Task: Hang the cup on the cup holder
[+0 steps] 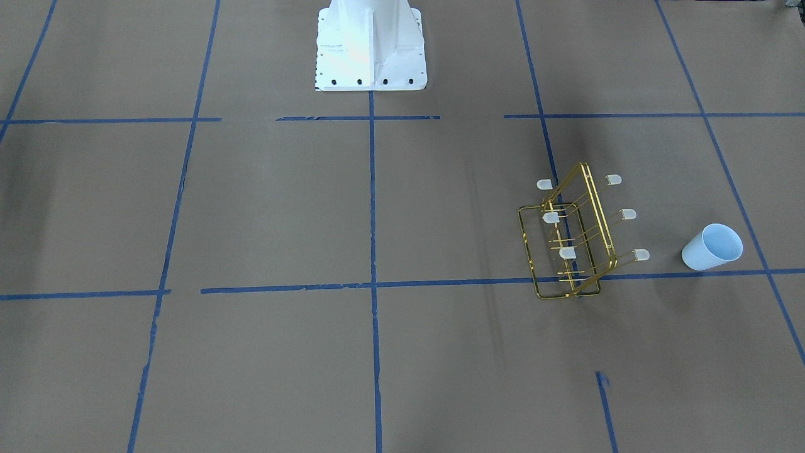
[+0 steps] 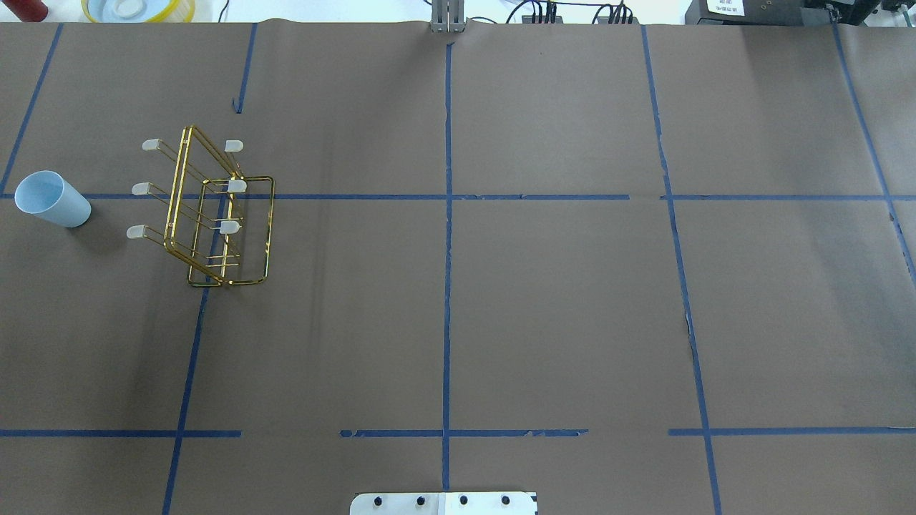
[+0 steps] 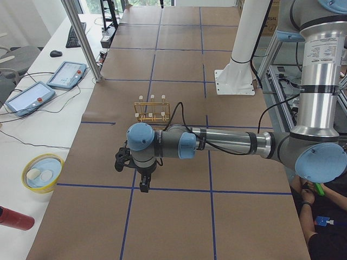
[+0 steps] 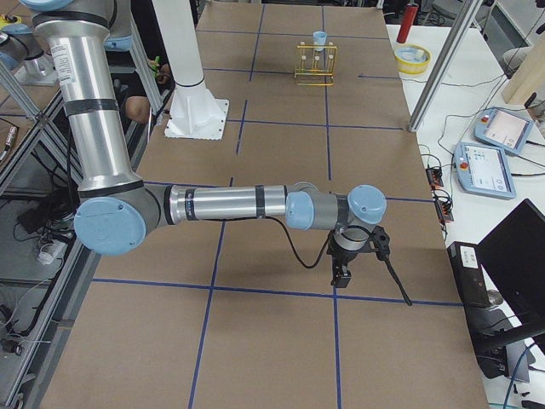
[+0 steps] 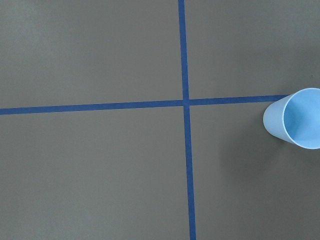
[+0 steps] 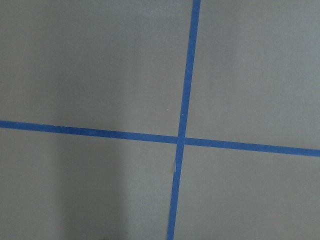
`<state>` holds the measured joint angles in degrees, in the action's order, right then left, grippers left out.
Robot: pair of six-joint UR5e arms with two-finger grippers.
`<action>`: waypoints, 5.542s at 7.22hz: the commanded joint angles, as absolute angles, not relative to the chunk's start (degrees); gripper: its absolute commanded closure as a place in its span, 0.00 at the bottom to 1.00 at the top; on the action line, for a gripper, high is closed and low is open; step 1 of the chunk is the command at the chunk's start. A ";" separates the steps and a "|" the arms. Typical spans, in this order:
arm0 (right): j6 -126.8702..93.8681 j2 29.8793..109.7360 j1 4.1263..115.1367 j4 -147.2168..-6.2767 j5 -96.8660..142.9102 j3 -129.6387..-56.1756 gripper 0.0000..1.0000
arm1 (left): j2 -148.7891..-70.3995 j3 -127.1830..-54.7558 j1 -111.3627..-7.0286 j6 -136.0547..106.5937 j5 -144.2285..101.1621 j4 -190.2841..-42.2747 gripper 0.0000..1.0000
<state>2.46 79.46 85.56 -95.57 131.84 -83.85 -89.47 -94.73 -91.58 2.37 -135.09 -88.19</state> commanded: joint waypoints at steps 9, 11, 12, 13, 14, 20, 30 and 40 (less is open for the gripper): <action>2.46 79.45 85.52 -95.54 131.84 -83.85 0.00 | -92.29 -102.47 -83.36 -16.88 -132.47 -97.59 0.00; 2.46 79.45 85.61 -95.54 131.84 -83.85 0.00 | -88.10 -104.41 -75.01 -30.08 -120.36 -111.38 0.00; 2.46 79.45 85.61 -95.62 131.84 -83.85 0.00 | -85.80 -104.41 -71.75 -38.67 -117.02 -119.10 0.00; 2.46 79.45 85.61 -95.62 131.84 -83.85 0.00 | -83.52 -105.20 -67.89 -43.98 -112.28 -122.49 0.00; 2.46 79.45 85.61 -95.62 131.84 -83.85 0.00 | -81.23 -105.21 -64.89 -47.69 -108.06 -126.61 0.00; 2.46 79.45 85.52 -95.62 131.84 -83.85 0.00 | -77.08 -103.02 -42.84 -81.23 -80.02 -134.65 0.00; 2.46 79.45 85.52 -95.62 131.84 -83.85 0.00 | -86.38 -87.82 -35.77 -93.52 -49.66 -134.30 0.00; 2.46 79.45 85.61 -95.62 131.84 -83.85 0.00 | -86.92 -83.77 -32.61 -93.16 -49.57 -134.30 0.00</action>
<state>2.46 79.45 85.58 -95.58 131.84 -83.85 -87.00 -84.36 -32.57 -93.20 -49.57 -134.28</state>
